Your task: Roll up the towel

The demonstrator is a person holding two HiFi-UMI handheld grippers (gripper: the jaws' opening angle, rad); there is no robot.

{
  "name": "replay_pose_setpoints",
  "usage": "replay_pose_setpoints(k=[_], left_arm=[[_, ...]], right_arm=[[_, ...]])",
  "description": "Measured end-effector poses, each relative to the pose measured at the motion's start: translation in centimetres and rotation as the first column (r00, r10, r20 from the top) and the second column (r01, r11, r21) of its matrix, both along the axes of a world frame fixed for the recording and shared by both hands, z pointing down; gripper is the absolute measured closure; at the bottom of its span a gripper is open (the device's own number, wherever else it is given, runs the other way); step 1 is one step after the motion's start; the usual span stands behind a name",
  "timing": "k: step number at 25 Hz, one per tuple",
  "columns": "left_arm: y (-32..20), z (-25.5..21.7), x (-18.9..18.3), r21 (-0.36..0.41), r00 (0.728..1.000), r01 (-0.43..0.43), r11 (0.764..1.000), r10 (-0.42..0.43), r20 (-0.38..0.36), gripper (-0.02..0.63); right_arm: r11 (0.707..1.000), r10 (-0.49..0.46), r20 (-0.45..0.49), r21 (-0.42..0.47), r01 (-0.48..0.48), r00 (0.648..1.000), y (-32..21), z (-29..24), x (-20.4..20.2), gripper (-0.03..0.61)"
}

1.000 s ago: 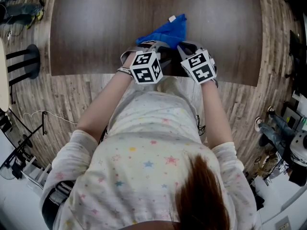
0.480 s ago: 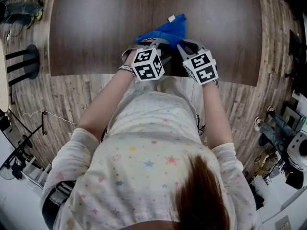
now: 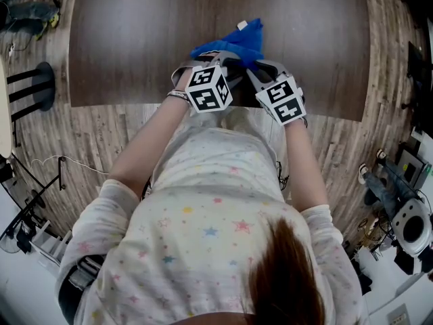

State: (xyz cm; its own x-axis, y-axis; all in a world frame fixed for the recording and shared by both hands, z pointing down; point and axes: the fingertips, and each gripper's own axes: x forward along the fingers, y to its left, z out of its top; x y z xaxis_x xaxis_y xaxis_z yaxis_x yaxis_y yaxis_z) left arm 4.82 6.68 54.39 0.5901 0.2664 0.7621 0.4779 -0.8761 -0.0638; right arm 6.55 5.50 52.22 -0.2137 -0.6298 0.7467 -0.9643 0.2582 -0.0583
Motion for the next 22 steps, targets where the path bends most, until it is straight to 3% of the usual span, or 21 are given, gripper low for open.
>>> replay_pose_setpoints(k=[22], left_arm=[[-1.0,-1.5,0.8,0.032,0.998,0.008,0.999,-0.006,-0.061,0.454]], right_arm=[[1.0,0.02,-0.088,0.0,-0.021,0.996,-2.1,0.8,2.5,0.489]])
